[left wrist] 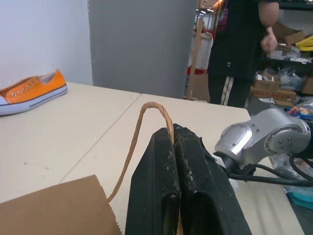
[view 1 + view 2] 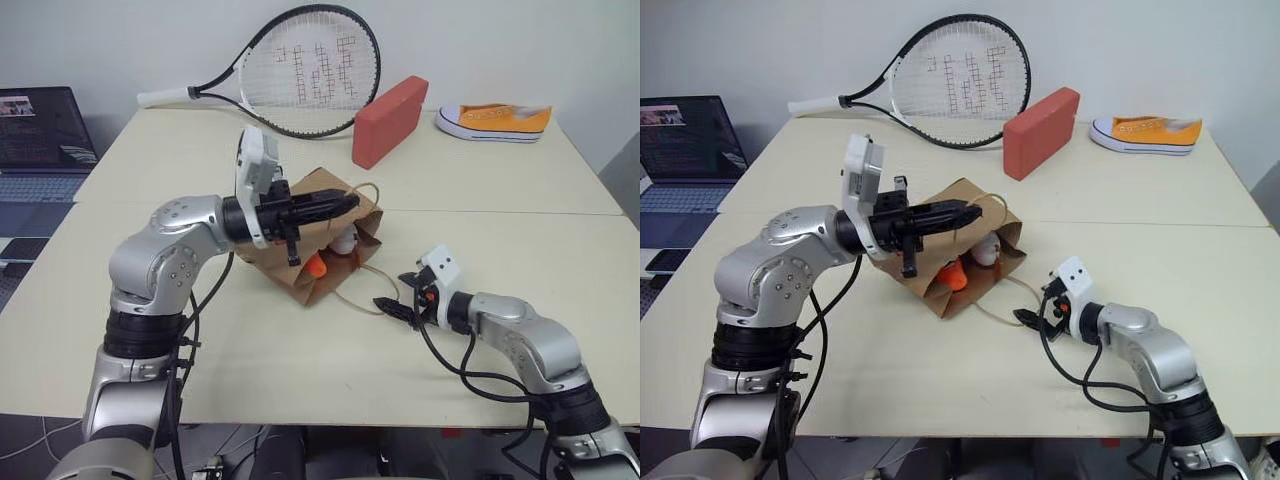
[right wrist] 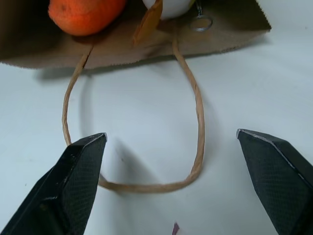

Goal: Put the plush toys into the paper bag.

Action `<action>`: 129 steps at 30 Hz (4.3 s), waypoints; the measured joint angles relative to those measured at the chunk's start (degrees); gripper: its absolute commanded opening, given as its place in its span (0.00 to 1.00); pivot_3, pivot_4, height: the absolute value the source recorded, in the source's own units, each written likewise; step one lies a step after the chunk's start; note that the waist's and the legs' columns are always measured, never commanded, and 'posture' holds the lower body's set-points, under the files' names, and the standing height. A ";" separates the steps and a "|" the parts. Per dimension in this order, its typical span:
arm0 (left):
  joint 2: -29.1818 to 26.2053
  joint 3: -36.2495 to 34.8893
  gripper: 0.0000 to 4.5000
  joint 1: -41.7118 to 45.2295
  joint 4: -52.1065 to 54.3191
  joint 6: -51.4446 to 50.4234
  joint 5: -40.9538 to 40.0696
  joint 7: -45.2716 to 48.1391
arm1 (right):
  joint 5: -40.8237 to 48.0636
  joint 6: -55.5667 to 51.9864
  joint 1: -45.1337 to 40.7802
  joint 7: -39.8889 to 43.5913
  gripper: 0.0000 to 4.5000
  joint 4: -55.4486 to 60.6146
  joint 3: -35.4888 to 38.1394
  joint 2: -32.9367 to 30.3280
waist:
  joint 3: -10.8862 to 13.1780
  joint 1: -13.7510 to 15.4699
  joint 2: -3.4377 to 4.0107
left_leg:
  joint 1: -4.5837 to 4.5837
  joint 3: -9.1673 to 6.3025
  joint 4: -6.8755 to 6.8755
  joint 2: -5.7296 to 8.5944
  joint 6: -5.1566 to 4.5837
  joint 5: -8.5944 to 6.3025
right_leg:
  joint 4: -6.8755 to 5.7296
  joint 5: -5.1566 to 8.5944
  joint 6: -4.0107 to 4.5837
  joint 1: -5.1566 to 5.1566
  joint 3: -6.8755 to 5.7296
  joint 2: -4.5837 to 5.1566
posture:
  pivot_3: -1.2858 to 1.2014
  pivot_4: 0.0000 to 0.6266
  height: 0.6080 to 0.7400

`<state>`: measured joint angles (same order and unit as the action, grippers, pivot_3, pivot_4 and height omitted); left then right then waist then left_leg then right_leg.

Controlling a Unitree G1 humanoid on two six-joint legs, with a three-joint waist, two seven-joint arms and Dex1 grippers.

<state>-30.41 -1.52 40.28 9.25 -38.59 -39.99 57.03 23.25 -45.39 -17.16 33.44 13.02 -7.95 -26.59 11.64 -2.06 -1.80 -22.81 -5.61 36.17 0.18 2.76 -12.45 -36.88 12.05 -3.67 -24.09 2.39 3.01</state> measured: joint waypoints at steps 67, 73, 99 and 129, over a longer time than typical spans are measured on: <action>1.12 -1.83 1.00 9.05 -16.21 4.68 7.33 6.96 | 66.88 -17.93 -18.53 -32.56 1.00 -1.94 27.70 -24.52 | 0.02 0.19 0.03 | -0.13 -0.01 -0.05 0.00 -0.03 0.00 | 0.03 0.02 0.05 -0.06 0.00 0.00 | 0.52 0.24 1.00; 0.32 -4.00 1.00 1.95 -9.97 2.37 5.43 3.24 | 63.79 -19.87 -15.46 -21.80 1.00 -1.70 30.01 -33.44 | 0.02 0.30 0.03 | -0.13 0.00 -0.05 0.00 -0.02 0.00 | 0.07 0.05 0.08 -0.04 0.00 0.01 | 0.52 0.24 1.00; 7.86 0.22 1.00 -9.78 -6.53 8.74 7.11 -2.50 | 38.68 -8.44 3.11 9.96 1.00 20.46 29.03 -38.06 | 0.02 0.42 0.01 | -0.11 0.21 0.09 0.00 -0.01 0.00 | 0.13 0.09 0.15 -0.01 0.13 0.02 | 0.52 0.24 1.00; 12.01 7.86 1.00 -10.76 -7.13 14.30 15.84 -6.32 | 37.57 -8.96 3.62 12.34 1.00 20.37 29.36 -38.69 | 0.02 0.53 0.01 | -0.10 0.19 0.08 0.01 -0.01 0.00 | 0.13 0.06 0.10 0.00 0.12 0.03 | 0.52 0.24 1.00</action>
<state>-18.39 6.34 29.51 2.11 -24.29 -24.15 50.71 60.82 -54.35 -13.54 45.78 33.39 21.40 -65.28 11.66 -1.53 -1.79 -22.91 -5.43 36.25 0.18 2.75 -12.45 -36.75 12.11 -3.58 -24.09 2.52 3.04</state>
